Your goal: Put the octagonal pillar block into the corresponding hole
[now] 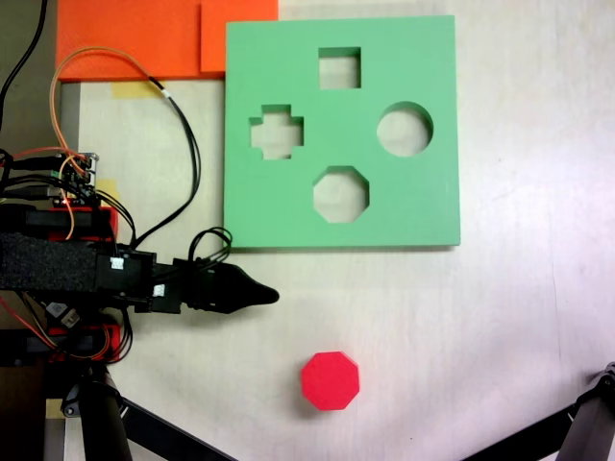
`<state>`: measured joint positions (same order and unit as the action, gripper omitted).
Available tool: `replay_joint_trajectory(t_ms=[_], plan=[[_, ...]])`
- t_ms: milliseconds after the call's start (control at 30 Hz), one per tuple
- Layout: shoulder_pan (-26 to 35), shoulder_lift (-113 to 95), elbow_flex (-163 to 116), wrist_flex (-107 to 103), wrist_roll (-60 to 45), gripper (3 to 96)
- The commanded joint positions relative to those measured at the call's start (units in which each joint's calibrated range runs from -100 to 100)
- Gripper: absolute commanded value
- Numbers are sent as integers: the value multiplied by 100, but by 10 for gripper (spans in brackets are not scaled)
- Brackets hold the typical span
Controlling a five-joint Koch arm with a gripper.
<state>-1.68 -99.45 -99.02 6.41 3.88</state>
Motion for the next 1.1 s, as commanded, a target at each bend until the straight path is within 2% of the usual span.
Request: replay_joint_trajectory(t_ms=[33,733,933,1000,1100], plan=[[0,-55,-98,-559,-15,494],[34,-55,-98,-521,0,491],[-259,-55,-98,-550,996,493],[-337,-55,-98,-511,2237,494],[-606,-55,-98,-964,2921,482]])
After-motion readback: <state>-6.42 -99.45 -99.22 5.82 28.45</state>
